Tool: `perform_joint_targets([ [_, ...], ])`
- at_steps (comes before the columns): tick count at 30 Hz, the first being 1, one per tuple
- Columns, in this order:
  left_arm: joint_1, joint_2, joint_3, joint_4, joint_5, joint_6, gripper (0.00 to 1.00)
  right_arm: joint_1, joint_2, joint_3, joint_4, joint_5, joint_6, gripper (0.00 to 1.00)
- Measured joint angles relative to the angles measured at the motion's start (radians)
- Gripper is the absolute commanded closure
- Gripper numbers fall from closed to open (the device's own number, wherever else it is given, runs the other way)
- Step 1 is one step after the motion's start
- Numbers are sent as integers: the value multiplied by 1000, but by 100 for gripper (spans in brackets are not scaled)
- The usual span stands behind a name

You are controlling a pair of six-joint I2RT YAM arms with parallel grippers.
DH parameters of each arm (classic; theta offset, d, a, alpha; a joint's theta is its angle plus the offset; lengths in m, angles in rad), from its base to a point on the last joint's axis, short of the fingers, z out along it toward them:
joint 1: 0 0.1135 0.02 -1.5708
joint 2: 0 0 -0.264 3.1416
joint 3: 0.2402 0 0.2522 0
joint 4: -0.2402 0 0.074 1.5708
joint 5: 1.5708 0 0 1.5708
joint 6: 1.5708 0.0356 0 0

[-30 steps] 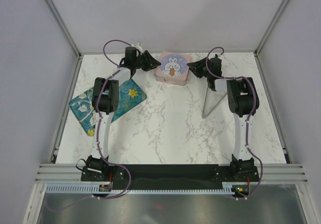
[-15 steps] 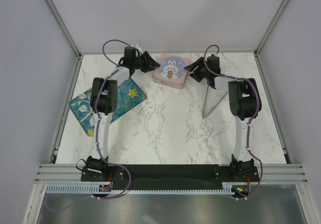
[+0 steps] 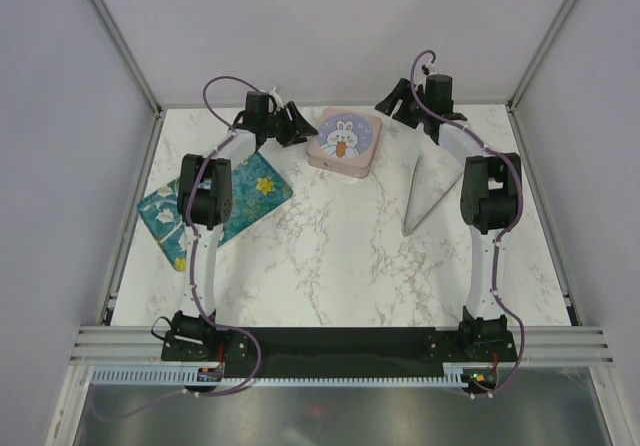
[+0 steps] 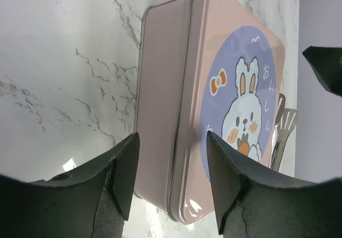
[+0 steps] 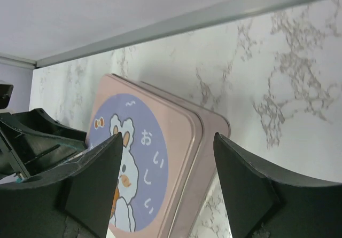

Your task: Pack the chocolate

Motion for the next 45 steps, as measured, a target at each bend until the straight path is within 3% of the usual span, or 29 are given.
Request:
perform_joint_targets([
  [10, 9, -36, 4, -31, 6, 20, 42, -5, 198, 179, 10, -128, -9, 25],
  [13, 8, -34, 4, -33, 19, 20, 43, -9, 248, 168, 48, -162, 29, 52],
  [14, 8, -29, 8, -31, 27, 20, 44, -14, 255, 163, 68, -177, 44, 69],
  [19, 6, 16, 17, -21, 51, 15, 45, -35, 248, 88, 234, -198, 153, 86],
  [24, 7, 30, 32, -10, 76, 12, 48, -39, 248, 51, 317, -202, 208, 81],
  [32, 4, 37, 39, -2, 83, 5, 56, -50, 248, 85, 251, -199, 202, 51],
  [35, -7, 37, 36, 8, 83, -3, 56, -70, 248, 118, 166, -198, 187, 46],
  [37, -17, 37, 31, 19, 83, -8, 56, -86, 248, 147, 113, -192, 171, 49],
  [39, -25, 35, 27, 25, 83, -12, 55, -110, 247, 173, 80, -190, 152, 62],
  [40, -27, 34, 27, 26, 83, -14, 55, -121, 244, 178, 69, -190, 143, 73],
  [43, -32, 33, 27, 24, 83, -16, 55, -145, 227, 178, 29, -196, 136, 85],
  [45, -31, 32, 27, 23, 83, -18, 56, -148, 200, 154, 26, -206, 140, 88],
])
